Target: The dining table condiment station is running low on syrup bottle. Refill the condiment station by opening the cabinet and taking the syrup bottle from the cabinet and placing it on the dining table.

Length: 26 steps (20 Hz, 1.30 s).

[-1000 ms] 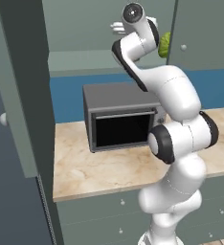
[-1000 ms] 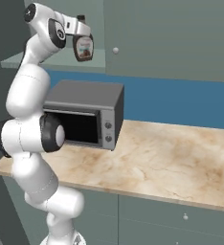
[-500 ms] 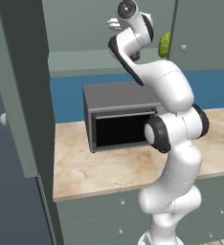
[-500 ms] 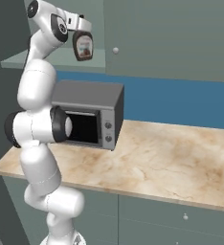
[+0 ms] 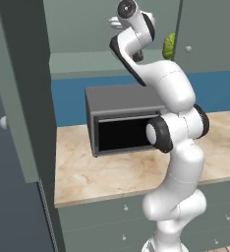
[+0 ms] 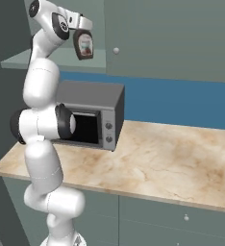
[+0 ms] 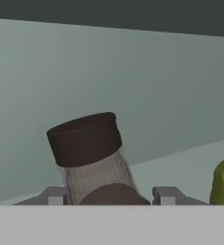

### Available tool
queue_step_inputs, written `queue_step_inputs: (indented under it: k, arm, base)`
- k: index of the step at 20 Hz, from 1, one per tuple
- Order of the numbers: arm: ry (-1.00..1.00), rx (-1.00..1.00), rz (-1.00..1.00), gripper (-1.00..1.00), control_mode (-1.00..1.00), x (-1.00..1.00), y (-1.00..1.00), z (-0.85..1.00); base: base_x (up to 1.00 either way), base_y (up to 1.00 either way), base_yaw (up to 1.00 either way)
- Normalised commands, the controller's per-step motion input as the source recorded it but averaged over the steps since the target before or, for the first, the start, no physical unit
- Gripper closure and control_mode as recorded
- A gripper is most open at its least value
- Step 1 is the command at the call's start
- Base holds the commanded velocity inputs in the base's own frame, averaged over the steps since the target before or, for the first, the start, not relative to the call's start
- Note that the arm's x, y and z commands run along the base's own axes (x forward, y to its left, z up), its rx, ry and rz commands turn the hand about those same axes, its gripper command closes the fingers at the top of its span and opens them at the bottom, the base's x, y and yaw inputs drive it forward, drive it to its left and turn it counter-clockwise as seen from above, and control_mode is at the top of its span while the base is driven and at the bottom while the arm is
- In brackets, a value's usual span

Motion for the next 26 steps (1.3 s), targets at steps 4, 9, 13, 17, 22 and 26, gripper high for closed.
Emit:
queue_step_inputs:
  k: [4,9,13,17,22,26]
  arm:
    - [-0.05,0.0,-0.04,1.0,-1.0,-0.09,-0.32,-0.27]
    - [-0.1,-0.02,-0.01,1.0,-1.0,-0.6,-0.05,-0.26]
    - [0.0,-0.12,0.01,1.0,-1.0,-0.89,0.38,-0.12]
    - [0.0,-0.1,0.02,1.0,-1.0,-1.0,0.36,0.03]
    - [0.0,-0.03,0.02,1.0,-1.0,-1.0,0.17,0.14]
    - [0.02,0.0,0.02,1.0,-1.0,-1.0,0.0,0.02]
  base:
    - [0.0,0.0,0.0]
    - [0.0,0.0,0.0]
    - [0.0,0.0,0.0]
    - [0.0,0.0,0.0]
    - [0.0,0.0,0.0]
    - [0.0,0.0,0.0]
